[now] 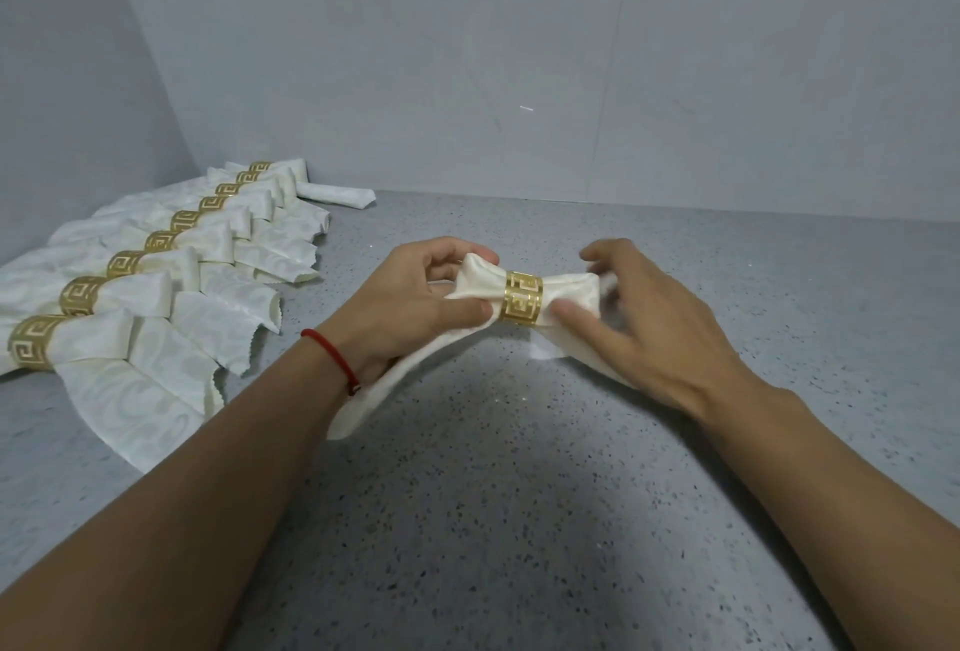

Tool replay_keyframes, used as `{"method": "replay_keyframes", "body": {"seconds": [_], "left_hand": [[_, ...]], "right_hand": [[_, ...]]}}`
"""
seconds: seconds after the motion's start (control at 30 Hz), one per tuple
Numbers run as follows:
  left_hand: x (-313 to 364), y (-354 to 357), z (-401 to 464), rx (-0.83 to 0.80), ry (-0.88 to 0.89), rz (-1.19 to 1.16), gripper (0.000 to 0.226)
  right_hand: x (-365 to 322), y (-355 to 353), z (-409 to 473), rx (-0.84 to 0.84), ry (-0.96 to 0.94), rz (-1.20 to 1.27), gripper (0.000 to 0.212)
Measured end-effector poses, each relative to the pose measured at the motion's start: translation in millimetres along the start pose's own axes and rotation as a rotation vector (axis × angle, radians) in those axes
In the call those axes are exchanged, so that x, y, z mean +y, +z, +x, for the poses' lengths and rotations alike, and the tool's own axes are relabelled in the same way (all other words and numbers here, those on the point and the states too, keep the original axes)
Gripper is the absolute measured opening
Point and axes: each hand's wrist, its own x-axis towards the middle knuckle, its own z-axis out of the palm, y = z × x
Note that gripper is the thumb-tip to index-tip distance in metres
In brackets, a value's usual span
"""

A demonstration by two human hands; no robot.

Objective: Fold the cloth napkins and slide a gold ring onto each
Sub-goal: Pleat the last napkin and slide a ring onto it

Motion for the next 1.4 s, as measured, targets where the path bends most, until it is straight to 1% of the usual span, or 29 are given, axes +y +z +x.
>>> {"method": "replay_keyframes", "body": {"seconds": [0.03,0.07,0.1,0.13,0.2,0.27,0.33,0.43,0.5,0.53,0.6,0.67,0.7,0.77,0.83,0.9,0.93,0.97,1.03,1.07,1.13,1.2,1.33,1.4], "left_hand": [[0,0,0,-0.004,-0.015,-0.012,0.044],[-1,2,0,-0.015,-0.028,-0.033,0.044],[-1,3,0,-0.024,-0.038,-0.056,0.044],[-1,4,0,-0.031,-0.047,-0.073,0.044],[-1,2,0,-0.034,-0.059,-0.085,0.044],[0,1,0,-0.037,-0.070,-0.099,0.044],[1,1,-1,-0.038,-0.077,-0.109,0.044],[1,3,-2,-0.069,-0.101,-0.127,0.045],[3,2,-4,-0.085,-0.108,-0.147,0.040],[5,2,-5,-0.088,-0.114,-0.161,0.037],[10,4,-7,-0.075,-0.123,-0.192,0.033],[19,6,-9,-0.018,-0.100,-0.200,0.029],[24,5,-9,0.013,-0.081,-0.177,0.026],[34,-2,-12,0.075,-0.039,-0.094,0.023],[45,-17,-15,0.084,-0.004,0.025,0.021],[57,-37,-24,0.026,0.028,0.165,0.020],[62,-51,-32,-0.008,0.040,0.271,0.021],[68,-66,-40,-0.045,0.046,0.400,0.024],[78,-96,-58,-0.145,0.003,0.641,0.030],[80,-111,-69,-0.185,-0.029,0.738,0.034],[84,-138,-89,-0.202,-0.097,0.870,0.045],[81,-168,-114,-0.157,-0.178,0.912,0.049],[62,-235,-155,-0.046,-0.290,0.897,0.032],[52,-262,-176,0.025,-0.340,0.876,0.029]], "right_hand": [[-7,2,0,0.008,-0.065,-0.072,0.082],[-13,4,1,0.009,-0.121,-0.117,0.085],[-18,8,3,0.017,-0.159,-0.118,0.080],[-20,11,4,0.038,-0.179,-0.076,0.069],[-18,16,6,0.104,-0.181,0.078,0.050],[-12,17,5,0.131,-0.141,0.234,0.044],[-9,14,4,0.119,-0.109,0.304,0.046],[-10,12,3,0.074,-0.119,0.269,0.054],[-13,13,3,0.046,-0.103,0.257,0.064],[-14,12,3,0.039,-0.088,0.259,0.065],[-18,11,4,0.043,-0.065,0.261,0.062],[-25,4,1,0.052,-0.006,0.307,0.060],[-29,0,0,0.037,0.055,0.391,0.062],[-37,-9,2,-0.059,0.191,0.617,0.059],[-44,-21,5,-0.122,0.269,0.752,0.044],[-55,-30,9,-0.156,0.228,0.774,0.028],[-65,-30,9,-0.168,0.198,0.781,0.026],[-75,-27,11,-0.170,0.178,0.793,0.025],[-101,-19,12,-0.176,0.168,0.817,0.026],[-117,-14,12,-0.183,0.161,0.821,0.026],[-150,2,16,-0.194,0.160,0.801,0.025],[-184,23,20,-0.246,0.171,0.781,0.027],[-250,63,32,-0.393,0.158,0.783,0.050],[-282,78,36,-0.451,0.146,0.756,0.048]]}}
